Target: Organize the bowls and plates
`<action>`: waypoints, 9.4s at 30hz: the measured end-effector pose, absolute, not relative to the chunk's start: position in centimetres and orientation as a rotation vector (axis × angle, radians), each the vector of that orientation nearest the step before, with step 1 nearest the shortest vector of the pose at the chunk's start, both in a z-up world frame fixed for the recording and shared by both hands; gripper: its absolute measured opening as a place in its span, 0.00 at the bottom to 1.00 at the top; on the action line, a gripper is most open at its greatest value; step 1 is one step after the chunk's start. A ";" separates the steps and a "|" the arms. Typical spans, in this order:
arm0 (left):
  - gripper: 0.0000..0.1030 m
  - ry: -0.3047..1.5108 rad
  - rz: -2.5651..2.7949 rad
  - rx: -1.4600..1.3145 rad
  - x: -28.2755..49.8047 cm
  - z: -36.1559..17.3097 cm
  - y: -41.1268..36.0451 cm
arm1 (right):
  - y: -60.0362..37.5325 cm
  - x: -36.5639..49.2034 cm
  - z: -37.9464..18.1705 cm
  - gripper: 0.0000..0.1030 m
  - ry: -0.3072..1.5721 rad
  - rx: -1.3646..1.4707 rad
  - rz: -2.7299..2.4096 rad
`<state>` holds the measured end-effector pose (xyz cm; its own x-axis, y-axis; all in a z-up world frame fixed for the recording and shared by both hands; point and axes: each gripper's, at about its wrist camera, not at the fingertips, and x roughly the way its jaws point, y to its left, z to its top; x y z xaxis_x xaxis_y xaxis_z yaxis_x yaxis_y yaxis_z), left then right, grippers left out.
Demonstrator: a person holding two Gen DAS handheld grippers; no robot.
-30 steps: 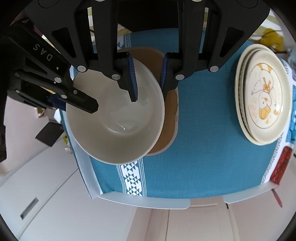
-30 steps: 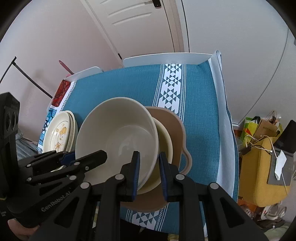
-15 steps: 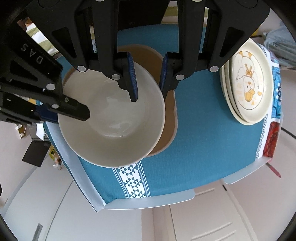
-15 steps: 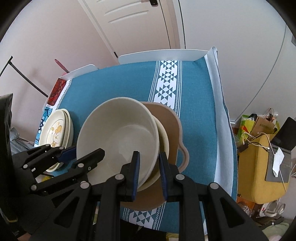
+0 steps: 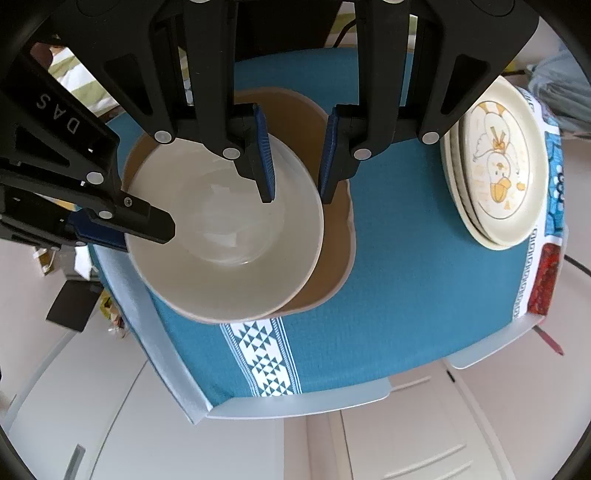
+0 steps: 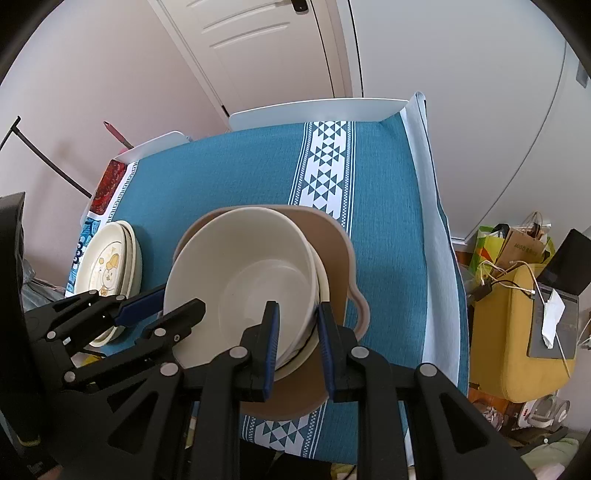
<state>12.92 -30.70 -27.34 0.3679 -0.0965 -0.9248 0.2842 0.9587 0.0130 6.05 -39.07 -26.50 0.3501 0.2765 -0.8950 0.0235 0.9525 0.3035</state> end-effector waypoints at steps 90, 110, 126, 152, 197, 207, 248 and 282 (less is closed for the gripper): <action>0.14 1.075 -0.411 0.326 14.4 -21.2 -20.3 | -30.8 10.2 -21.6 0.15 1.203 -0.157 0.482; 0.14 1.198 -0.439 0.324 13.8 -27.5 -3.0 | -12.6 9.6 -26.3 0.14 1.334 -0.103 0.460; 0.14 1.230 -0.450 0.259 14.1 -29.7 -1.6 | -10.8 11.1 -28.6 0.15 1.367 -0.163 0.402; 0.17 1.383 -0.430 0.322 15.1 -29.2 -2.3 | -10.0 11.8 -27.3 0.26 1.494 -0.073 0.398; 0.74 0.514 -0.290 0.003 -1.2 -1.3 -0.6 | -17.3 -3.5 -0.2 0.99 0.606 0.107 -0.036; 1.00 0.351 -0.156 0.016 -4.1 1.2 0.2 | -17.6 -4.1 0.9 0.99 0.521 0.117 -0.113; 1.00 0.294 -0.130 0.050 -2.9 1.3 -0.6 | -17.5 -2.6 2.4 0.99 0.469 0.079 -0.160; 1.00 0.246 -0.071 0.051 -2.4 1.8 -0.6 | -17.2 -1.2 2.5 0.99 0.468 0.084 -0.163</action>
<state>-2.35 -0.58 1.77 0.9675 -0.0638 -0.2448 0.0762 0.9962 0.0414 -1.17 -17.23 2.46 0.8797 -0.1367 -0.4554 0.1752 0.9836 0.0433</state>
